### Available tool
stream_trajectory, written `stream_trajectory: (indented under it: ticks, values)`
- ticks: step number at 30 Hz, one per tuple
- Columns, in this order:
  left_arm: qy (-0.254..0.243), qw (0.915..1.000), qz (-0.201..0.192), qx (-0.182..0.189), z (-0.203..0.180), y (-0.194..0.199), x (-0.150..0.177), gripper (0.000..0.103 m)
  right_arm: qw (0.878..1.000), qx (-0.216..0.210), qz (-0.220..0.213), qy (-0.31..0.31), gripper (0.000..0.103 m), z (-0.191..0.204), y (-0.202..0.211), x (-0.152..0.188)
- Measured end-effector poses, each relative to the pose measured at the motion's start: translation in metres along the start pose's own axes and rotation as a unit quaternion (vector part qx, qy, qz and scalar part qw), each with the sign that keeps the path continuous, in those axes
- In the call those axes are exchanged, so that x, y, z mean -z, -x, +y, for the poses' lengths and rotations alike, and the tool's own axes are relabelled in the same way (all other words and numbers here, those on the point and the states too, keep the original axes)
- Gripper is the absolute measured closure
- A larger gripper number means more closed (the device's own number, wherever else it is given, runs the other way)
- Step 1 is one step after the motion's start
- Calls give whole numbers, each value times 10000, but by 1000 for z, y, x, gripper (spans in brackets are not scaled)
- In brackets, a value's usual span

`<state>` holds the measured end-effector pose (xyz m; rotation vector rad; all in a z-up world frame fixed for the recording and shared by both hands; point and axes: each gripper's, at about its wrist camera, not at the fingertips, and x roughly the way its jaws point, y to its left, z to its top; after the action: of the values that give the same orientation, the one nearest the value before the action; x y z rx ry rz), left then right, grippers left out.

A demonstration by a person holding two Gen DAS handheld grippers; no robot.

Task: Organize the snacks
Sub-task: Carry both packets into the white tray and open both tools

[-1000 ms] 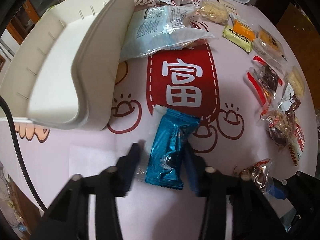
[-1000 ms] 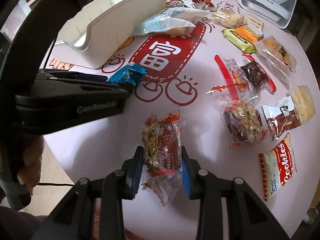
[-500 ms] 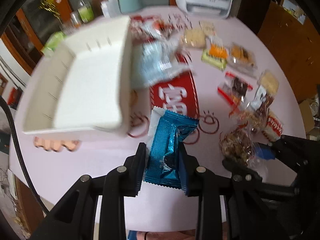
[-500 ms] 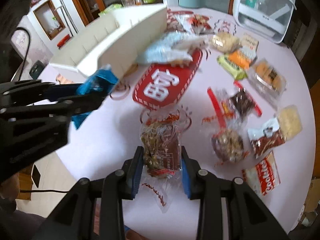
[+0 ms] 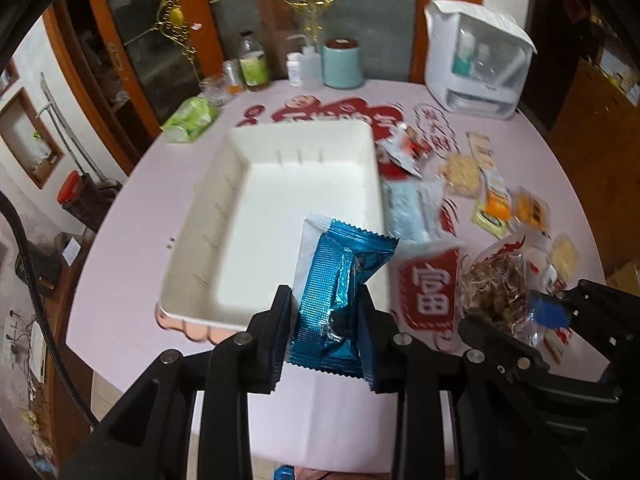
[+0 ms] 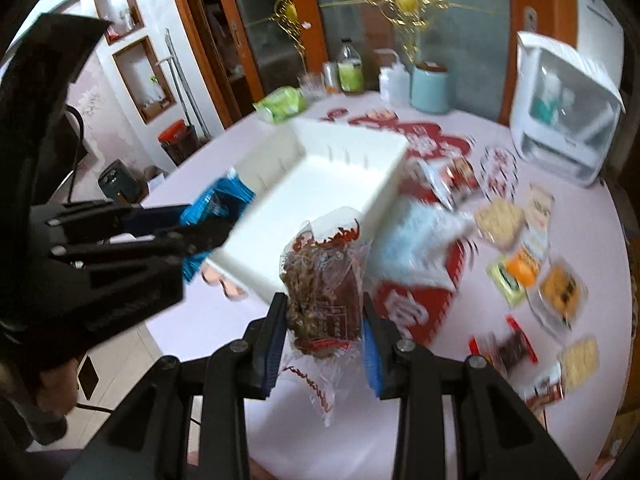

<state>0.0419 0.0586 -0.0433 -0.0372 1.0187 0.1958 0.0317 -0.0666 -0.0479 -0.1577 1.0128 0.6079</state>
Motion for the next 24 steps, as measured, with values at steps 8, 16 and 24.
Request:
stream_trajectory:
  ticks: [8, 16, 24]
  values:
    - [25, 10000, 23, -47, 57, -26, -36, 74, 9997, 133, 62, -188, 68, 23, -44, -53]
    - [38, 9988, 443, 193, 106, -93, -74, 74, 9956, 411, 450, -710, 68, 27, -110, -79]
    - [-186, 9960, 836, 263, 109, -160, -94, 43, 9883, 603, 812, -1143, 68, 25, -160, -81]
